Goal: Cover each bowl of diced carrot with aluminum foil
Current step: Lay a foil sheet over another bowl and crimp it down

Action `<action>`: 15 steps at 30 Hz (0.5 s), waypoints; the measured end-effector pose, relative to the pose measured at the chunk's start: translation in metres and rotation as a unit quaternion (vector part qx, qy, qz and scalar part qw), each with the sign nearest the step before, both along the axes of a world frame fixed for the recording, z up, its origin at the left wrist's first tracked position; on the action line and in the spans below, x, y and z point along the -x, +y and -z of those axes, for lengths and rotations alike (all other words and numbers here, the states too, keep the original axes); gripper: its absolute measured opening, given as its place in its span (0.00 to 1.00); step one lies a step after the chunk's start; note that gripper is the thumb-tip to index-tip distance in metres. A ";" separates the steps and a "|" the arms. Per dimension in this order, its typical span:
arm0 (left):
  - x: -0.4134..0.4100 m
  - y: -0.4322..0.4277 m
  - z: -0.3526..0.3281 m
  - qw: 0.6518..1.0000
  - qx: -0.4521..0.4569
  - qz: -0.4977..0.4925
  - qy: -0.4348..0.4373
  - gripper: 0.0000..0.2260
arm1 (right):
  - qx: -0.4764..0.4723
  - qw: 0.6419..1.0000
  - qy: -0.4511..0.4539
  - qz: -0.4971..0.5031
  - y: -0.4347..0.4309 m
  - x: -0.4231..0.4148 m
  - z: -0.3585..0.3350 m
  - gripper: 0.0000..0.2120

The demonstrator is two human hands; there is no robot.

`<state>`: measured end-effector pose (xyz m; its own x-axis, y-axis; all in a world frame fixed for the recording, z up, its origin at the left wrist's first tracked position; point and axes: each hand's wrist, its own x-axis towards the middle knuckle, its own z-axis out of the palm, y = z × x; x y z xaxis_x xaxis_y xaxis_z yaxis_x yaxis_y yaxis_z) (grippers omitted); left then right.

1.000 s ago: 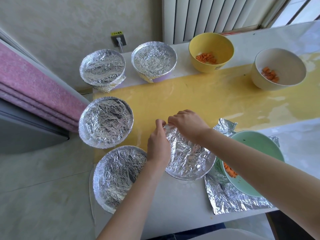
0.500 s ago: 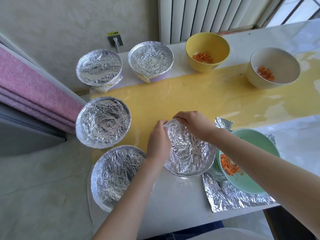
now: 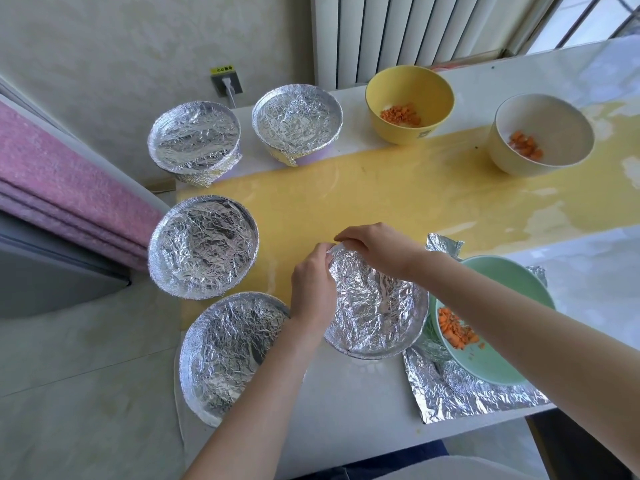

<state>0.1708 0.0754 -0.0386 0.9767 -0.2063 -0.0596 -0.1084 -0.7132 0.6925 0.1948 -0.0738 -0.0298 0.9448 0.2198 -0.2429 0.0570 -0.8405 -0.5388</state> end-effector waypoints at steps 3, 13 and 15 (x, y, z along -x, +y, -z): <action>0.002 0.001 -0.002 1.000 -0.006 -0.010 0.004 0.10 | 0.015 1.000 -0.018 -0.020 0.003 -0.002 0.002 0.11; 0.004 0.005 -0.001 1.000 -0.009 -0.002 0.018 0.09 | 0.095 0.993 -0.021 -0.065 0.016 -0.004 -0.002 0.12; 0.004 0.006 -0.002 1.000 -0.009 -0.002 0.024 0.07 | 0.115 0.991 -0.038 -0.063 0.018 -0.005 0.001 0.11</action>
<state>0.1669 0.0813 -0.0366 0.9733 -0.2016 -0.1099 -0.0731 -0.7260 0.6838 0.2000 -0.0562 -0.0308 0.9311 0.2831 -0.2301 0.2013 -0.9247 -0.3231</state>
